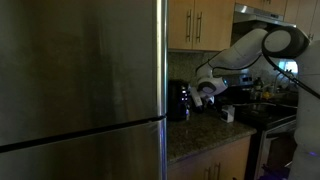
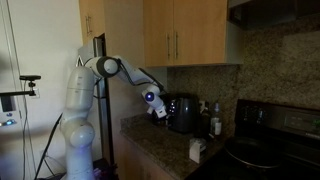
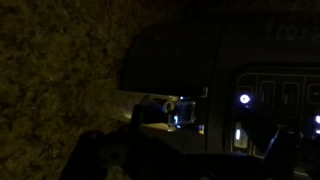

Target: Press a button on the air fryer

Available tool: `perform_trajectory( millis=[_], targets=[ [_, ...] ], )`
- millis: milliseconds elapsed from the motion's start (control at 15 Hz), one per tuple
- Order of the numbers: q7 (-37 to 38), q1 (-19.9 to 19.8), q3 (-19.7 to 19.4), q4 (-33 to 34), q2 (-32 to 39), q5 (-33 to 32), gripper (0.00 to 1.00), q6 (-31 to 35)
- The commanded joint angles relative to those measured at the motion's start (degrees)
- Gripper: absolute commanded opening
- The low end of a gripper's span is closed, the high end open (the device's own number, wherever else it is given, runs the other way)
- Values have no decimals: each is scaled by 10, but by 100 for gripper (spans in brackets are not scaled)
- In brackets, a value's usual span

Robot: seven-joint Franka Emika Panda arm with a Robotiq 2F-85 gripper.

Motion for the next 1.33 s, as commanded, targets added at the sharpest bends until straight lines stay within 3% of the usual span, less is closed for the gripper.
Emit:
perform_trajectory(
  millis=[0,1000,1133,1267],
  targets=[
    [-18,6,0,18,3,17,100,-13],
    [0,11,2,5,4,-1,100,-1],
    [24,6,3,32,48,-22,100,-14],
    [4,11,-5,71,75,-5,100,-15]
  ],
)
